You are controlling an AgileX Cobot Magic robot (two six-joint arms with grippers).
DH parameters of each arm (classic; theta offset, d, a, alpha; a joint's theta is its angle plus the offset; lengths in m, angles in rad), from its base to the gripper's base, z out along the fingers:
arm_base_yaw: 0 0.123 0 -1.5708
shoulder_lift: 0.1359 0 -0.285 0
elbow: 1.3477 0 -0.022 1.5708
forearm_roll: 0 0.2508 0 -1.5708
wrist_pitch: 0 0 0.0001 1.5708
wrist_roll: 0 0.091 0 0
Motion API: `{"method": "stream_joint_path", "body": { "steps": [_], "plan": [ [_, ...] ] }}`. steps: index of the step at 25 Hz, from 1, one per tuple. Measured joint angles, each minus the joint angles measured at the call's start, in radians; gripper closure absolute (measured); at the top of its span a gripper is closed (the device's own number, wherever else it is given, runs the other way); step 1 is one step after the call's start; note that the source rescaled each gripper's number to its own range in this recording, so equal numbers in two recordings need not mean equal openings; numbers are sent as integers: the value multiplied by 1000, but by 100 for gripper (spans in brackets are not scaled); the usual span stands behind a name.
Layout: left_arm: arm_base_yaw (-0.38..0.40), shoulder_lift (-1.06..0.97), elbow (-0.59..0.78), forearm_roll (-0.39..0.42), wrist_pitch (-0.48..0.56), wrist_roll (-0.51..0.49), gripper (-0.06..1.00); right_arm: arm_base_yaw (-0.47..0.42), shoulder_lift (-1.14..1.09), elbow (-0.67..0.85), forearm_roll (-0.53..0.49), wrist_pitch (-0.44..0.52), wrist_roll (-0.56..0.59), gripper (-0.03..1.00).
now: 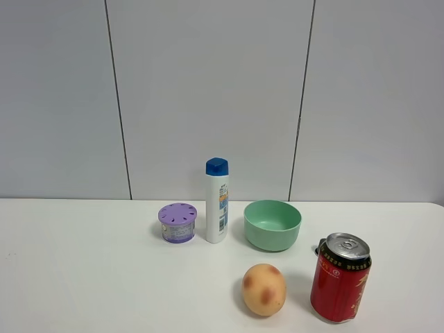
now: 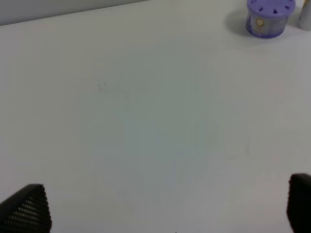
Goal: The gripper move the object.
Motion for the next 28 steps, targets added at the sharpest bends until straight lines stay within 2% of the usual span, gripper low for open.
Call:
{"method": "stream_joint_path", "body": {
  "steps": [28],
  "plan": [
    [0,0,0,0,0,0,-6,0,0,0,0,0,0,74]
  ]
}}
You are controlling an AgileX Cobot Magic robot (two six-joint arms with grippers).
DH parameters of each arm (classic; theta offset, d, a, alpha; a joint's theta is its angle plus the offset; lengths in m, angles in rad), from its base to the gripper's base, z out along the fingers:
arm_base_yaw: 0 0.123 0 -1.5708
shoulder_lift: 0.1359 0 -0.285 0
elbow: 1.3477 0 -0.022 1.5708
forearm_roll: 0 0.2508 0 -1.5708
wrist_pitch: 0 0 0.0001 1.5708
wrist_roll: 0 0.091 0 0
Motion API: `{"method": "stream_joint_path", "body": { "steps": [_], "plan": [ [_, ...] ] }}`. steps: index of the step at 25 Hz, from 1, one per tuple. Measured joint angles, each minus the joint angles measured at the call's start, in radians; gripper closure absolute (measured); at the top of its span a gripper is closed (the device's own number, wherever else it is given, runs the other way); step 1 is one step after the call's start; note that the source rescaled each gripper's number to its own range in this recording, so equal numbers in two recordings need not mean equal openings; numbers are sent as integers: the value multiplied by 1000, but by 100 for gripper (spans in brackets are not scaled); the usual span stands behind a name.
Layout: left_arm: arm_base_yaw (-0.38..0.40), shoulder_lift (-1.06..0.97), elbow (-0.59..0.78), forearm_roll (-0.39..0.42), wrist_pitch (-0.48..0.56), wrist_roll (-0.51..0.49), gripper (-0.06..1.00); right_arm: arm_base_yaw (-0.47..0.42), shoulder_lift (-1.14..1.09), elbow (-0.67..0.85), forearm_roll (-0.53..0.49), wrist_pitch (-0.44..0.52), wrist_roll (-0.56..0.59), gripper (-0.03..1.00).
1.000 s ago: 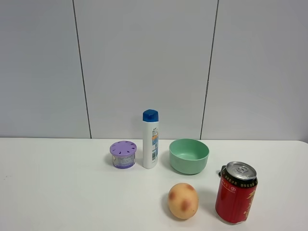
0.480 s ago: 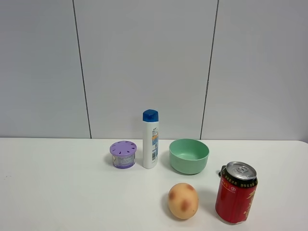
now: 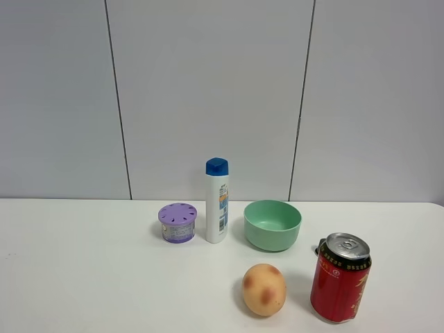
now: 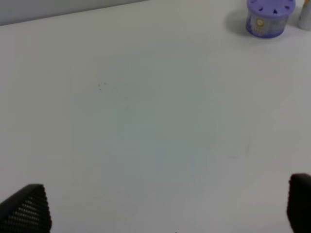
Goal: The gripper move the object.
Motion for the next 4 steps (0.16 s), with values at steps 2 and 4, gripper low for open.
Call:
{"method": "stream_joint_path", "body": {
  "steps": [2,4],
  "plan": [
    [0,0,0,0,0,0,-6,0,0,0,0,0,0,74],
    [0,0,0,0,0,0,-6,0,0,0,0,0,0,74]
  ]
}}
